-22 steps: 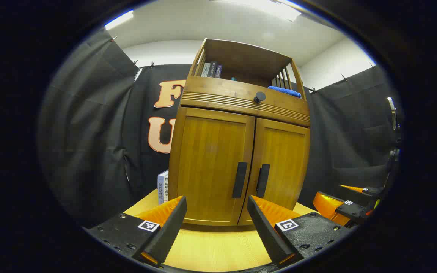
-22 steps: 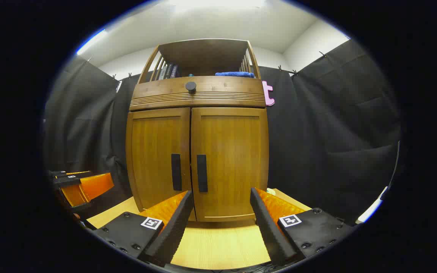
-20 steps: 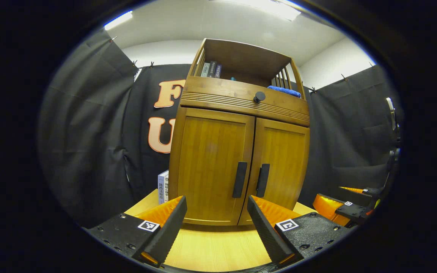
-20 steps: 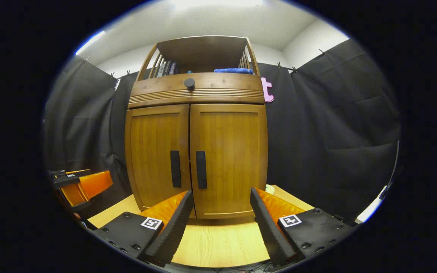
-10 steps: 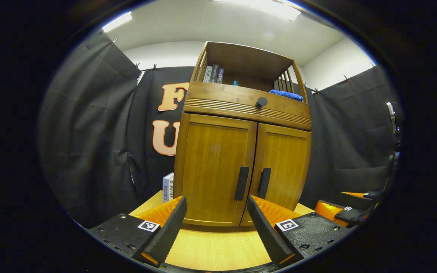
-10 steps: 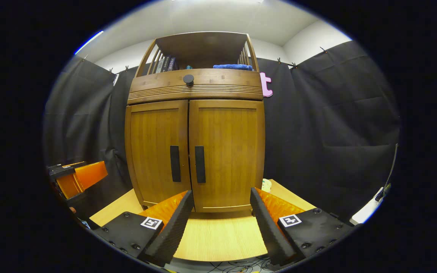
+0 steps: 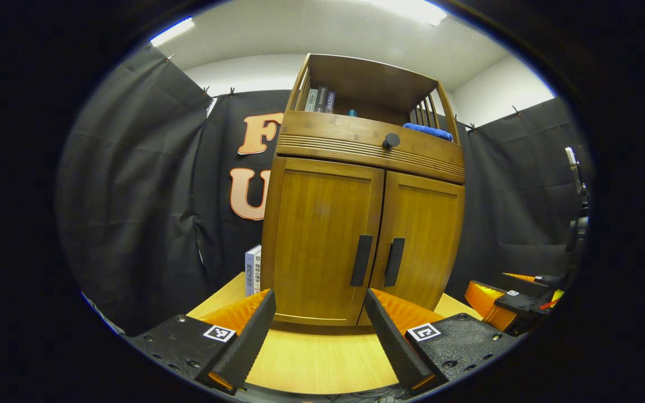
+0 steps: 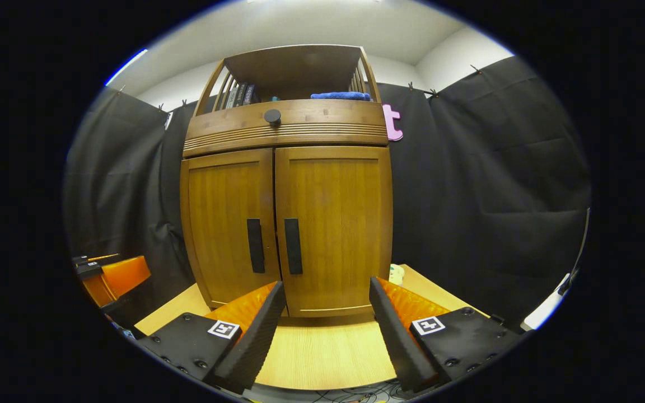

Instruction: Open the right door of the double-door shoe cabinet with the right hand, and open the left door with the left hand.

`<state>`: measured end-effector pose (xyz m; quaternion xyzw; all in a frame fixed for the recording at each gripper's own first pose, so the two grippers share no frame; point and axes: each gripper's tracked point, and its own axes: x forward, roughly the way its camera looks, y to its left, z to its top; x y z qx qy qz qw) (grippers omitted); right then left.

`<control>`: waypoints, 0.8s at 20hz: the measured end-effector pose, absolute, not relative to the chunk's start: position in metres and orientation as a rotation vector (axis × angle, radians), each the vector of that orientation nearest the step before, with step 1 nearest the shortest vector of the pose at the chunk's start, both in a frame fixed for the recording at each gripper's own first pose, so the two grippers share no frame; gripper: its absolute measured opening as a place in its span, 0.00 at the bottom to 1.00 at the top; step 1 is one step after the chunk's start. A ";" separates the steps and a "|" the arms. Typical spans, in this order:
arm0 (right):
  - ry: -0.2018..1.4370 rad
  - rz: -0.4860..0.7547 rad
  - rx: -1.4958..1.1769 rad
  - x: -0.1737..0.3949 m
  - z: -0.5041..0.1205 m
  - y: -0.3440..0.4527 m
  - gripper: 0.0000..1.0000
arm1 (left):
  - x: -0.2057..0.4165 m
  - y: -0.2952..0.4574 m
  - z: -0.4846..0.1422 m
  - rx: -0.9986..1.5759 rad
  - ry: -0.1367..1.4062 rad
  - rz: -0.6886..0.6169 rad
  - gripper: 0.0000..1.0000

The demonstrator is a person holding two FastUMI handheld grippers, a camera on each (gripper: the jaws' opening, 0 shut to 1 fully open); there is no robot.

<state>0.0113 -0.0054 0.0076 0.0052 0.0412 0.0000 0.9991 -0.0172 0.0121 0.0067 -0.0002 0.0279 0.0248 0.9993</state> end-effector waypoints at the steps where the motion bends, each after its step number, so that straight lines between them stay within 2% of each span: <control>1: 0.085 0.004 0.007 0.017 0.009 -0.004 0.92 | -0.018 0.011 0.006 -0.001 0.058 0.049 0.95; 2: 0.084 0.010 0.008 0.023 0.010 -0.001 0.96 | -0.017 0.012 0.006 0.000 0.059 0.049 0.95; 3: 0.080 0.018 0.012 0.030 0.011 0.002 0.96 | -0.017 0.011 0.005 0.001 0.059 0.049 0.95; 4: 0.077 0.028 0.014 0.037 0.013 0.006 0.92 | -0.017 0.012 0.006 0.003 0.061 0.049 0.95; 5: 0.073 0.036 0.014 0.045 0.014 0.008 0.92 | -0.018 0.013 0.005 0.006 0.063 0.051 0.95; 6: 0.067 0.041 0.009 0.054 0.015 0.011 0.96 | -0.019 0.015 0.004 0.009 0.064 0.053 0.95; 7: 0.065 0.046 0.002 0.063 0.014 0.015 0.92 | -0.019 0.018 0.003 0.013 0.065 0.059 0.95; 9: 0.066 0.052 0.003 0.082 0.010 0.021 0.92 | -0.019 0.023 0.002 0.019 0.070 0.070 0.96; 10: 0.064 0.058 0.008 0.091 0.011 0.025 0.96 | -0.018 0.027 0.001 0.020 0.073 0.078 0.95; 11: 0.064 0.062 0.011 0.100 0.009 0.028 0.92 | -0.018 0.030 0.000 0.018 0.074 0.085 0.95; 12: 0.067 0.068 0.014 0.110 0.009 0.032 0.96 | -0.018 0.033 0.000 0.014 0.075 0.090 0.95; 16: 0.062 0.088 -0.001 0.146 0.008 0.043 0.92 | -0.017 0.042 -0.003 0.009 0.083 0.110 0.95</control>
